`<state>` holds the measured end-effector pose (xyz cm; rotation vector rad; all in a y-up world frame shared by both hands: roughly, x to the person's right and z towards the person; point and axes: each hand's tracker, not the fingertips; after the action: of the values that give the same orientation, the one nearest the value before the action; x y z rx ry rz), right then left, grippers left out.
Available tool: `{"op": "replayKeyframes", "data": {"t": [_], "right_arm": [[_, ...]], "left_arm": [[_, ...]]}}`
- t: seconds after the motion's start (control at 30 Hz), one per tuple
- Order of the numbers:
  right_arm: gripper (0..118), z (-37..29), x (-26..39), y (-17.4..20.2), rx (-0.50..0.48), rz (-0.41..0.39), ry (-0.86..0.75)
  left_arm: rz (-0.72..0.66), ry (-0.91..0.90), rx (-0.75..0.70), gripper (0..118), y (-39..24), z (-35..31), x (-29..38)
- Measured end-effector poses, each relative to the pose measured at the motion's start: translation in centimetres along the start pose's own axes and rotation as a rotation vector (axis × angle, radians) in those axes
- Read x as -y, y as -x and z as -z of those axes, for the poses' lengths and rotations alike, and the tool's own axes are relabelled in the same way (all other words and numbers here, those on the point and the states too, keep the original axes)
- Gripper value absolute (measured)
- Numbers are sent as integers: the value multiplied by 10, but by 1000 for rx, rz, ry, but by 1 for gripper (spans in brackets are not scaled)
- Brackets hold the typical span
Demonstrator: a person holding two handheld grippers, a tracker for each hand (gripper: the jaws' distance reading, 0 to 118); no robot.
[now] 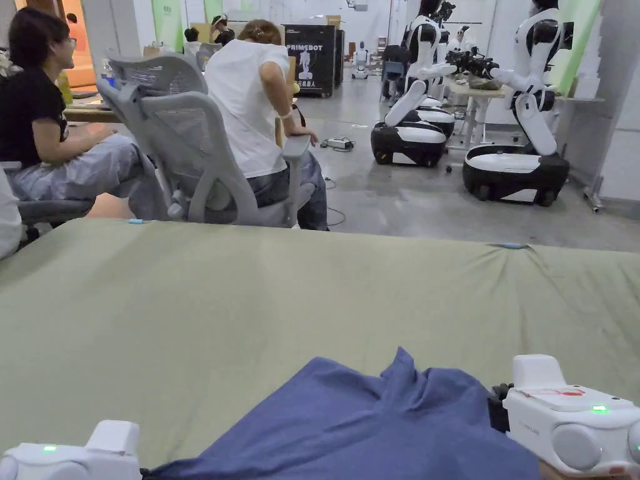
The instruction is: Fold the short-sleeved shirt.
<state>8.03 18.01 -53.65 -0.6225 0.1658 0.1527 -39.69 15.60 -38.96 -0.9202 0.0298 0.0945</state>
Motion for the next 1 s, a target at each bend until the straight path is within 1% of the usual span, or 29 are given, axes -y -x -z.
{"op": "replayKeyframes", "data": {"t": [0.07, 0.13, 0.17, 0.2, 0.23, 0.27, 0.3, 0.33, 0.37, 0.4, 0.43, 0.47, 0.5, 0.53, 0.57, 0.6, 0.63, 0.67, 0.7, 0.77, 0.8, 0.87, 1.0], "right_arm": [[0, 31, -8, -21, 37, -17, 45], [0, 63, -15, -38, 25, -7, 93], [0, 81, -16, -44, -4, 0, 115], [5, 97, -17, -47, -63, 9, 122], [38, 113, -17, -49, -84, 12, 127], [79, 128, -18, -49, -77, 11, 143], [111, 143, -17, -46, -84, 2, 162], [118, 155, -16, -43, -121, -7, 156], [109, 163, -17, -41, -163, -18, 121], [103, 173, -13, -37, -146, -10, 145], [103, 185, -10, -33, -133, -20, 170], [98, 192, -6, -31, -119, -26, 197], [81, 199, -1, -30, -135, -18, 256], [73, 204, 3, -29, -155, 4, 292], [61, 192, 4, -27, -135, 15, 202], [29, 183, 2, -26, -127, 12, 168], [2, 176, 2, -25, -149, 23, 173], [2, 168, 2, -25, -163, 26, 172], [2, 157, 0, -22, -124, 24, 146], [2, 131, -5, -20, -131, 31, 116], [2, 114, -9, -19, -103, 37, 79], [2, 79, -17, -20, -106, 66, 38], [2, 4, -26, -17, -54, 67, -47]], "left_arm": [[5, -26, -2, 2, 8, 5, -1], [-10, -40, 0, 2, 8, 6, 3], [-16, -46, -1, 2, 8, 6, 4], [-24, -50, -2, 2, 6, 7, 3], [-30, -49, -1, 2, 7, 8, 3], [-38, -47, 2, 2, 7, 9, 3], [-54, -48, 3, 2, 7, 9, 3], [-61, -47, 5, 2, 6, 9, 2], [-62, -45, 5, 2, 6, 10, 2], [-64, -41, 4, 2, 6, 11, 2], [-62, -36, 2, 2, 5, 13, 1], [-57, -28, -1, 2, 5, 14, -1], [-55, -22, -5, 2, 5, 16, -2], [-54, -18, -7, 2, 5, 19, -4], [-49, -11, -10, 2, 4, 21, -5], [-41, -8, -17, 2, 3, 22, -5], [-40, -8, -16, 2, 2, 23, -7], [-40, -8, -12, 2, 1, 25, -8], [-36, -13, -14, 2, -1, 26, -10], [-17, -21, -33, 2, 8, 34, -10], [-21, -23, -30, 2, 9, 35, -12], [-17, -39, -36, 2, 7, 31, -11], [-8, -100, -41, 1, -3, 15, -15]]}}
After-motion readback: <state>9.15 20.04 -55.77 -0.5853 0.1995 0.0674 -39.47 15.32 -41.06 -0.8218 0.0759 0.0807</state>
